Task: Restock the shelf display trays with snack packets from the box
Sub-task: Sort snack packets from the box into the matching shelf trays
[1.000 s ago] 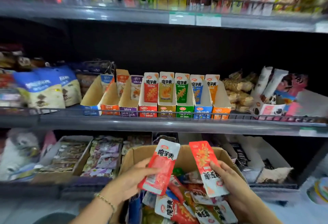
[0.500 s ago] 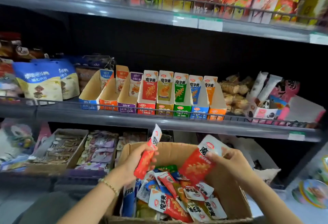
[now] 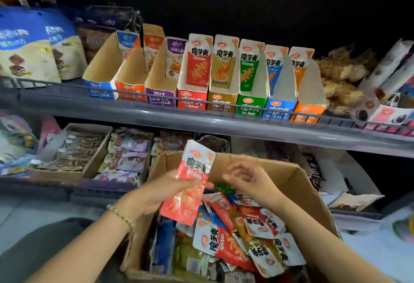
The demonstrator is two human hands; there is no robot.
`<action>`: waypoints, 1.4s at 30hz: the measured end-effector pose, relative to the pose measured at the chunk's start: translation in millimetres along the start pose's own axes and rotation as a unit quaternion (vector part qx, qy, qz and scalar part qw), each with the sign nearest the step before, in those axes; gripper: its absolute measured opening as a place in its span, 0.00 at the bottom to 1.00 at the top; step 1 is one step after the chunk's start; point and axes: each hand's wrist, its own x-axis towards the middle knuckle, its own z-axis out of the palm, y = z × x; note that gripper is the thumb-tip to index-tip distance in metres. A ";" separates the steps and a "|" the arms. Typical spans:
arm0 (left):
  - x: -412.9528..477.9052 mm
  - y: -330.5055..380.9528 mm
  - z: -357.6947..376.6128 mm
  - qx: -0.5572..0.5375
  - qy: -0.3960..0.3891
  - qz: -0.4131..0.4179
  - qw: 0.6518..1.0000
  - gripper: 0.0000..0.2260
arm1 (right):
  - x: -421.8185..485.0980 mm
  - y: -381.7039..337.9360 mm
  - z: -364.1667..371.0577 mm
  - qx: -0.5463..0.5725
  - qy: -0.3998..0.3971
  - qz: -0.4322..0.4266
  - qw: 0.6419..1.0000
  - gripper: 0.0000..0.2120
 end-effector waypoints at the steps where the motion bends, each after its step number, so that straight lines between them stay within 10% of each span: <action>1: -0.2 -0.7 -6.1 -0.002 0.018 0.004 1.000 0.10 | -2.0 11.9 -1.1 -0.030 -0.059 0.016 0.998 0.08; 8: 3.1 -9.2 -17.8 -0.087 0.081 -0.005 0.993 0.11 | -14.4 58.0 41.3 -0.219 -0.272 0.042 0.936 0.29; 14: 4.5 -9.3 -13.1 -0.088 0.099 0.025 0.991 0.14 | -13.9 70.9 46.4 -0.236 -0.273 0.024 0.932 0.18; 27: -1.4 2.4 25.5 0.065 0.132 0.034 0.989 0.31 | -10.8 -10.3 -34.5 0.236 -0.060 0.082 0.966 0.13; 31: 4.1 2.4 52.5 0.128 0.027 0.038 0.991 0.07 | -9.6 -13.6 -11.8 0.267 0.032 0.051 0.962 0.13; 39: 20.6 -7.4 58.3 0.037 -0.005 0.013 0.999 0.12 | -15.4 -13.9 4.2 0.153 0.167 0.022 0.974 0.19; 42: 24.0 -5.4 59.6 0.006 -0.033 0.009 0.999 0.12 | -17.4 -14.4 7.3 0.266 0.091 0.089 0.956 0.25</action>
